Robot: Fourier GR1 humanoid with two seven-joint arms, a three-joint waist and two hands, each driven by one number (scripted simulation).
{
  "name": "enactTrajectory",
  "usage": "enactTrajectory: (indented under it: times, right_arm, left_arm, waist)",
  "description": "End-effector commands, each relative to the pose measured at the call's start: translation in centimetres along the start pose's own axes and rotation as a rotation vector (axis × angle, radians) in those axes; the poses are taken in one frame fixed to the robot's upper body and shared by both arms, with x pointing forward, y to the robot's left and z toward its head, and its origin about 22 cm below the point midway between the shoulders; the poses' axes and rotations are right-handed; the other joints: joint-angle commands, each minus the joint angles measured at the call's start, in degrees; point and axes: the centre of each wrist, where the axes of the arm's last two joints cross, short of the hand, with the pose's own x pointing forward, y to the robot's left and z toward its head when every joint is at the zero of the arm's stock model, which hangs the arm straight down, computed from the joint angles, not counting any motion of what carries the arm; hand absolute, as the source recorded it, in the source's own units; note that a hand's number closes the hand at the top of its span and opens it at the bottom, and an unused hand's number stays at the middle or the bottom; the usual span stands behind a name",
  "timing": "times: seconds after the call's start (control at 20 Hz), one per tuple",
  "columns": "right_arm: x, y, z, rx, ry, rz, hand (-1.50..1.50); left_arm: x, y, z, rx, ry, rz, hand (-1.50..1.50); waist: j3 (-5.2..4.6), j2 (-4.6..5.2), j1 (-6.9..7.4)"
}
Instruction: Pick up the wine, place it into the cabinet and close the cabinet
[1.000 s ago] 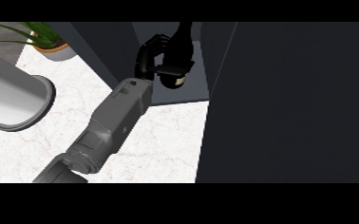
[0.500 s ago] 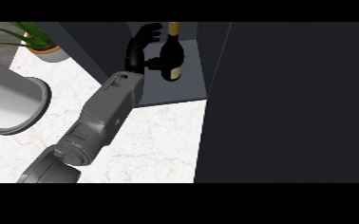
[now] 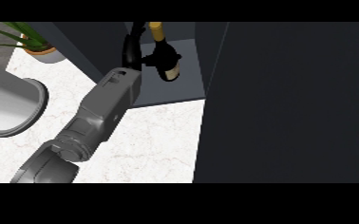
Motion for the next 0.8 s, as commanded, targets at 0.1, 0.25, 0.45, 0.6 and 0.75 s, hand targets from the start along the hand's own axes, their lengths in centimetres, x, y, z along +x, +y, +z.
enactTrajectory:
  times: [0.1, 0.25, 0.45, 0.6, 0.75]
  right_arm:
    - [2.5, -0.2, 0.9, 0.007, -0.010, -0.091, -1.50]
    - [3.3, 0.0, 1.0, 0.015, -0.021, -0.093, -1.50]
    - [3.5, -0.5, 1.0, 0.011, -0.005, -0.070, -1.50]
    - [3.6, -0.5, 1.3, 0.008, 0.003, -0.072, -1.50]
    - [4.4, -0.6, 1.2, -0.002, 0.007, -0.073, -1.50]
  left_arm:
    - [1.7, 1.7, -1.8, -0.072, -0.069, 0.095, -1.50]
    - [1.8, -0.4, -0.9, -0.096, -0.067, 0.191, -1.50]
    - [3.7, -1.5, -1.3, -0.146, -0.124, 0.293, 1.50]
    - [3.7, -2.0, -1.0, -0.194, -0.136, 0.375, 1.50]
    - [3.6, -2.6, -0.6, -0.265, -0.149, 0.403, -1.50]
  waist:
    - [0.06, -0.26, 0.72]
    - [-0.04, -0.52, 1.17]
    - [-0.01, -0.67, 1.46]
    - [0.06, -1.12, 2.18]
    - [0.01, -1.20, 3.34]
